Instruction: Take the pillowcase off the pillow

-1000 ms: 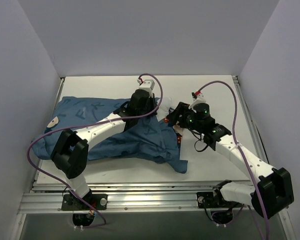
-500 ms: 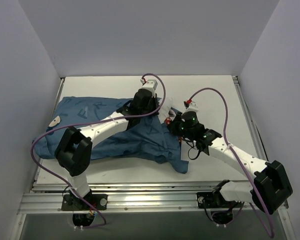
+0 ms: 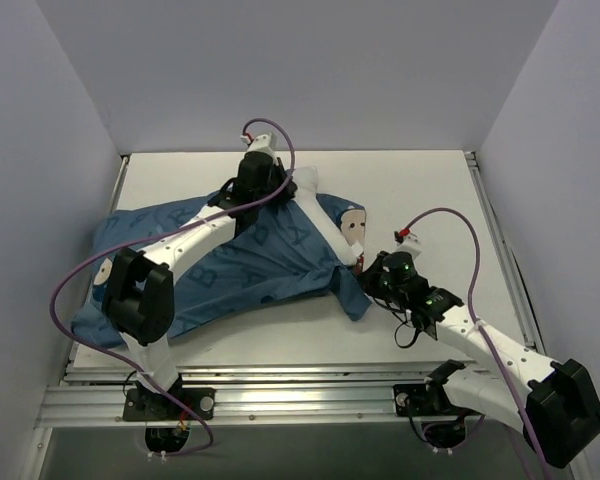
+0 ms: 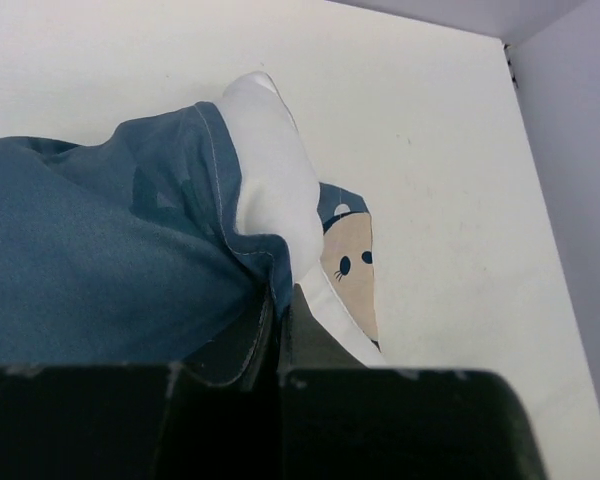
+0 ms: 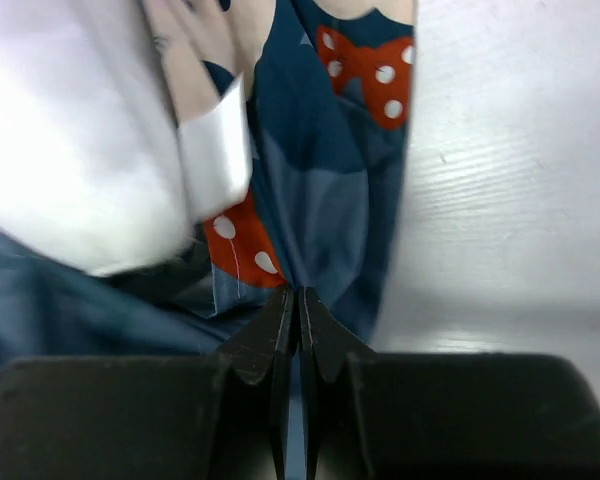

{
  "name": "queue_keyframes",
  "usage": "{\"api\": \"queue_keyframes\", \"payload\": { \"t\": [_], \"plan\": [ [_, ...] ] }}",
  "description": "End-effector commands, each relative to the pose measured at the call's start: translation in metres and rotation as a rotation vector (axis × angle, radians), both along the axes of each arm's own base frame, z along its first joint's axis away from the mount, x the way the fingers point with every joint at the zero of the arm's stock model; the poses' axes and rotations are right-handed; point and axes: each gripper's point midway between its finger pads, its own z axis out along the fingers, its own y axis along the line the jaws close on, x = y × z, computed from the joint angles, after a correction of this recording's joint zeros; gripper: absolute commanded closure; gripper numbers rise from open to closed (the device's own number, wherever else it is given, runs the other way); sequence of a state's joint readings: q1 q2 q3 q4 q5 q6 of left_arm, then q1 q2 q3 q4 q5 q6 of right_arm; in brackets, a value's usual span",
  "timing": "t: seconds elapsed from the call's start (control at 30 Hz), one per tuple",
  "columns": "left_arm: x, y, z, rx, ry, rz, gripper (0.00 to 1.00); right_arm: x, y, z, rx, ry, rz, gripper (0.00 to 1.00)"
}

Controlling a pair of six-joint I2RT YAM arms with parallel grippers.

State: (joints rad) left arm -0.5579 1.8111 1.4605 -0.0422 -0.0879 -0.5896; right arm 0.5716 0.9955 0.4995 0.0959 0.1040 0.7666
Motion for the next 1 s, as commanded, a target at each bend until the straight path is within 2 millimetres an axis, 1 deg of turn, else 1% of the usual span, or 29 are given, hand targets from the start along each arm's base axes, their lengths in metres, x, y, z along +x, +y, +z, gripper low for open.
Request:
{"api": "queue_keyframes", "payload": {
  "t": [0.0, 0.03, 0.07, 0.1, 0.13, 0.17, 0.2, 0.23, 0.3, 0.33, 0.37, 0.4, 0.43, 0.47, 0.5, 0.53, 0.57, 0.6, 0.63, 0.67, 0.7, 0.73, 0.77, 0.8, 0.83, 0.87, 0.9, 0.93, 0.97],
  "plan": [
    [0.027, 0.025, 0.077, -0.165, -0.126, 0.091, 0.98, -0.021, -0.035, -0.041, -0.063, 0.140, -0.070, 1.00],
    [0.029, 0.028, 0.080, -0.183, -0.124, 0.097, 0.98, -0.021, -0.038, -0.043, -0.063, 0.149, -0.072, 1.00],
    [0.029, 0.029, 0.082, -0.203, -0.119, 0.095, 0.98, -0.018, -0.035, -0.041, -0.031, 0.142, -0.054, 1.00],
    [0.028, 0.027, 0.085, -0.237, -0.108, 0.091, 0.98, -0.016, -0.042, -0.046, -0.029, 0.153, -0.074, 1.00],
    [0.025, 0.021, 0.087, -0.263, -0.102, 0.061, 0.98, -0.013, -0.037, -0.044, -0.010, 0.141, -0.045, 1.00],
    [0.025, 0.020, 0.088, -0.279, -0.098, 0.057, 0.98, -0.012, -0.035, -0.045, -0.004, 0.141, -0.028, 1.00],
    [0.022, 0.015, 0.090, -0.319, -0.084, 0.038, 0.98, -0.014, -0.026, -0.051, 0.014, 0.169, 0.017, 1.00],
    [0.018, 0.006, 0.097, -0.359, -0.094, -0.012, 0.98, -0.006, -0.017, -0.044, 0.034, 0.130, 0.061, 1.00],
    [0.009, -0.009, 0.097, -0.410, -0.074, -0.060, 0.98, -0.006, 0.004, -0.042, 0.097, 0.132, 0.154, 1.00],
    [0.007, -0.016, 0.096, -0.419, -0.073, -0.087, 0.98, 0.001, 0.011, -0.032, 0.124, 0.087, 0.175, 1.00],
    [-0.001, -0.028, 0.094, -0.425, -0.060, -0.131, 0.98, 0.004, 0.015, -0.024, 0.138, 0.061, 0.190, 1.00],
    [-0.004, -0.034, 0.089, -0.418, -0.049, -0.154, 0.98, 0.006, 0.016, -0.016, 0.141, 0.040, 0.202, 0.99],
    [-0.007, -0.039, 0.088, -0.416, -0.047, -0.178, 0.97, 0.008, 0.016, -0.010, 0.135, 0.025, 0.204, 0.88],
    [-0.013, -0.044, 0.087, -0.411, -0.037, -0.205, 0.96, 0.014, 0.015, 0.011, 0.122, -0.033, 0.206, 0.81],
    [-0.017, -0.043, 0.089, -0.404, -0.039, -0.213, 0.88, 0.010, 0.008, 0.011, 0.089, -0.008, 0.191, 0.73],
    [-0.022, -0.040, 0.090, -0.397, -0.030, -0.212, 0.80, 0.014, -0.003, 0.017, 0.050, -0.025, 0.147, 0.49],
    [-0.025, -0.034, 0.095, -0.379, -0.052, -0.200, 0.72, 0.019, -0.008, 0.040, 0.029, -0.084, 0.135, 0.40],
    [-0.037, -0.026, 0.111, -0.369, -0.092, -0.192, 0.51, 0.013, -0.017, 0.039, -0.009, -0.057, 0.116, 0.33],
    [-0.043, -0.018, 0.110, -0.330, -0.093, -0.168, 0.38, 0.013, -0.023, 0.045, -0.037, -0.063, 0.096, 0.24],
    [-0.049, -0.010, 0.117, -0.298, -0.114, -0.142, 0.28, 0.012, -0.025, 0.057, -0.041, -0.093, 0.101, 0.22],
    [-0.059, 0.005, 0.137, -0.240, -0.181, -0.096, 0.22, 0.011, -0.026, 0.069, -0.055, -0.109, 0.116, 0.20],
    [-0.068, 0.015, 0.124, -0.171, -0.139, -0.070, 0.14, 0.011, -0.025, 0.076, -0.057, -0.124, 0.125, 0.17],
    [-0.074, 0.024, 0.126, -0.139, -0.142, -0.044, 0.12, 0.010, -0.022, 0.083, -0.050, -0.136, 0.150, 0.17],
    [-0.085, 0.043, 0.129, -0.090, -0.142, 0.006, 0.10, 0.012, -0.019, 0.094, -0.043, -0.164, 0.165, 0.16],
    [-0.093, 0.051, 0.118, -0.051, -0.116, 0.027, 0.09, 0.014, -0.016, 0.097, -0.043, -0.175, 0.182, 0.15],
    [-0.100, 0.061, 0.112, -0.022, -0.098, 0.056, 0.10, 0.016, -0.011, 0.094, -0.036, -0.162, 0.203, 0.14],
    [-0.115, 0.077, 0.105, 0.007, -0.058, 0.088, 0.10, 0.021, -0.007, 0.097, -0.030, -0.176, 0.212, 0.15],
    [-0.120, 0.091, 0.094, 0.042, -0.033, 0.143, 0.10, 0.024, -0.005, 0.094, -0.031, -0.169, 0.215, 0.14],
    [-0.130, 0.099, 0.070, 0.080, 0.020, 0.163, 0.10, 0.029, -0.003, 0.084, -0.037, -0.141, 0.218, 0.15]
  ]
}}
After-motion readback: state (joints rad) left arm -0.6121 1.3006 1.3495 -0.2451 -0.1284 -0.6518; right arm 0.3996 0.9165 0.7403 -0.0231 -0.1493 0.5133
